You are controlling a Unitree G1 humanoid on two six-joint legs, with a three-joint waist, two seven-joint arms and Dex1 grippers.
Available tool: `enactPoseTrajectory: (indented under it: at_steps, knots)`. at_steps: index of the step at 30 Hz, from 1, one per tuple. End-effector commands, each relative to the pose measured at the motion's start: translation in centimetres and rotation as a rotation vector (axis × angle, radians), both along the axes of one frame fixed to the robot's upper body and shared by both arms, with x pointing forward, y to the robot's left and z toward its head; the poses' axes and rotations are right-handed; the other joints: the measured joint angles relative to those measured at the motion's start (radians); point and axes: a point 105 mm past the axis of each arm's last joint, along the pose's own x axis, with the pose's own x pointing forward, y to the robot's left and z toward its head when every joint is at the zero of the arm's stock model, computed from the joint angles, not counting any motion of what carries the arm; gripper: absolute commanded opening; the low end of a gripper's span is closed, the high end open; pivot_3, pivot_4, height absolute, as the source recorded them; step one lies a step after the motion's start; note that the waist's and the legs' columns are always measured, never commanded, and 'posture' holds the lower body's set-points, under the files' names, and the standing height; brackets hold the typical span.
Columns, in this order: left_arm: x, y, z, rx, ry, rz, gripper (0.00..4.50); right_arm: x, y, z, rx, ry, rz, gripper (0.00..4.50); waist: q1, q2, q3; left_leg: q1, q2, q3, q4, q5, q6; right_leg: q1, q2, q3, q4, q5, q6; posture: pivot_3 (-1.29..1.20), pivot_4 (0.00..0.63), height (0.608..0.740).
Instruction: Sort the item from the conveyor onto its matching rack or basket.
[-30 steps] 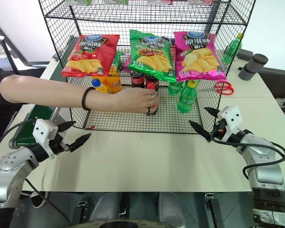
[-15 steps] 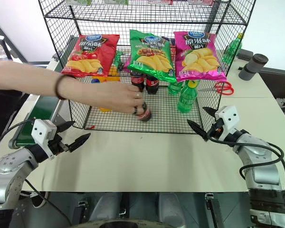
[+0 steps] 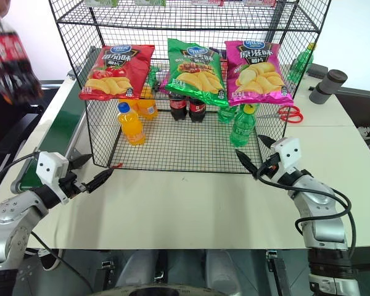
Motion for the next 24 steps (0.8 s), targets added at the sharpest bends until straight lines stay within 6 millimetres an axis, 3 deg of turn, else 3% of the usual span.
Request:
enactPoseTrajectory:
  at_steps: [1, 8, 17, 24]
  knots:
    - [0.0, 0.7, 1.6, -0.023, -0.043, 0.041, 4.5, 0.3, 0.6, 1.4, 0.002, -0.057, 0.016, 4.45, 0.0, 0.0, 0.0, 0.0, 0.0, 0.0, 0.0, 0.0, 0.0, 0.0, 0.0, 0.0, 0.0, 0.0, 0.0, 0.0, 0.15, 0.74]
    - [-0.7, 2.3, 2.4, -0.022, -0.071, 0.118, 4.5, 1.1, 1.7, 1.6, 0.01, -0.056, 0.049, 4.45, -0.001, 0.0, 0.0, 0.0, 0.0, 0.0, 0.0, 0.0, 0.0, 0.0, 0.0, 0.0, 0.0, 0.0, 0.0, 0.0, 0.15, 0.74]
    - [-2.4, 6.8, 4.3, -0.099, -0.166, 0.38, 4.5, 2.4, 2.7, 1.8, 0.007, -0.054, 0.106, 4.45, -0.001, 0.0, 0.0, 0.0, 0.0, 0.0, 0.0, 0.0, 0.0, 0.0, 0.0, 0.0, 0.0, 0.0, 0.0, 0.0, 0.15, 0.74]
    - [-2.4, 10.0, 4.8, -0.102, -0.255, 0.603, 4.5, 2.5, 3.1, 1.9, 0.009, -0.057, 0.124, 4.45, 0.0, 0.0, 0.0, 0.0, 0.0, 0.0, 0.0, 0.0, 0.0, 0.0, -0.001, 0.0, 0.0, 0.0, 0.0, 0.0, 0.15, 0.74]
